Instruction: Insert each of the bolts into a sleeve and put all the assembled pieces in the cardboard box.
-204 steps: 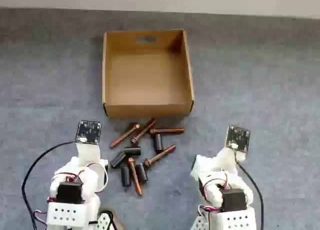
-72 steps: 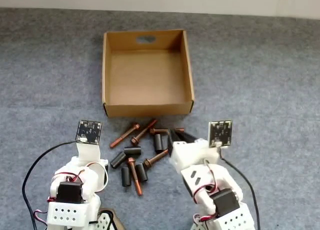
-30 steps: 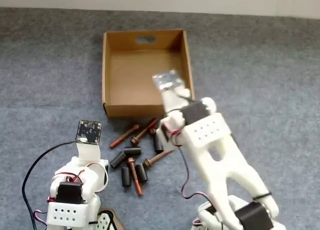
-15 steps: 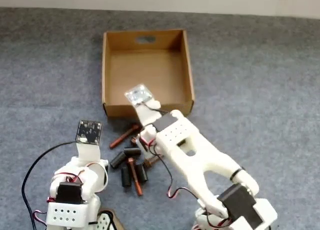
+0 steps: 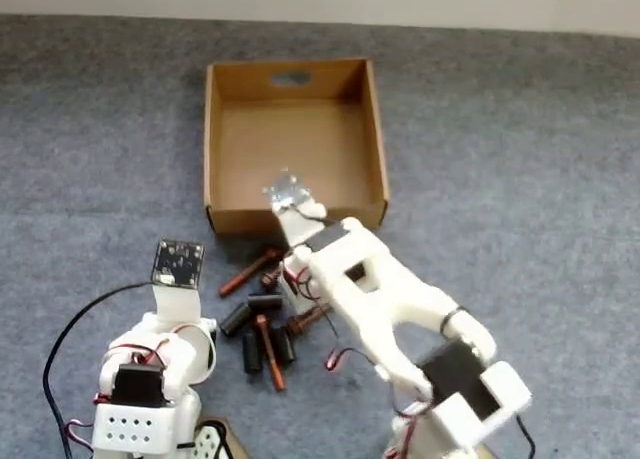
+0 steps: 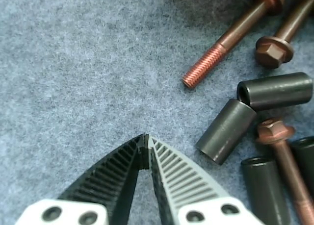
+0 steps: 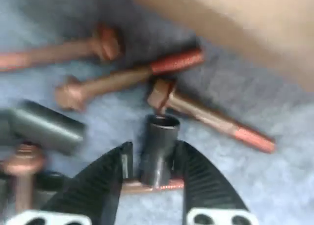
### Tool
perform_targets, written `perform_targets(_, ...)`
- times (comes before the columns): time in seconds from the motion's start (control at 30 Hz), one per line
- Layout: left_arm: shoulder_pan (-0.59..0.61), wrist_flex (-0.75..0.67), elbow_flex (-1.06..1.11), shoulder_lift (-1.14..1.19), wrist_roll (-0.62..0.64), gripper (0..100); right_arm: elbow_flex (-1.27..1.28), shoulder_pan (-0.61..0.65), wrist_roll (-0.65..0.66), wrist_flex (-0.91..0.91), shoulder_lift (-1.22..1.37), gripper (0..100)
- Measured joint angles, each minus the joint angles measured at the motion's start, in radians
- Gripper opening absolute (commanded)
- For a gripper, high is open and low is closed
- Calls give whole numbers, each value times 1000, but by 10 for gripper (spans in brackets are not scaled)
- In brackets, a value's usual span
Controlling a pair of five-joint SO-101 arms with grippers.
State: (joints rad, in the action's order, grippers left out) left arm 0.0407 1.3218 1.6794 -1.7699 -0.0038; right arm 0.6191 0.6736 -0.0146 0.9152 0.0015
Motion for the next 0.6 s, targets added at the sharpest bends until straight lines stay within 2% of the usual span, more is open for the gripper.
perform_targets(0.13,0,0,0,0,0,8,0,-5,0,5,11,139)
perform_targets(0.23,0,0,0,0,0,8,0,-6,0,3,11,0)
perform_targets(0.47,0,0,0,0,0,8,6,-14,0,6,-17,6)
perform_targets(0.6,0,0,0,0,0,8,6,-68,0,84,-183,6)
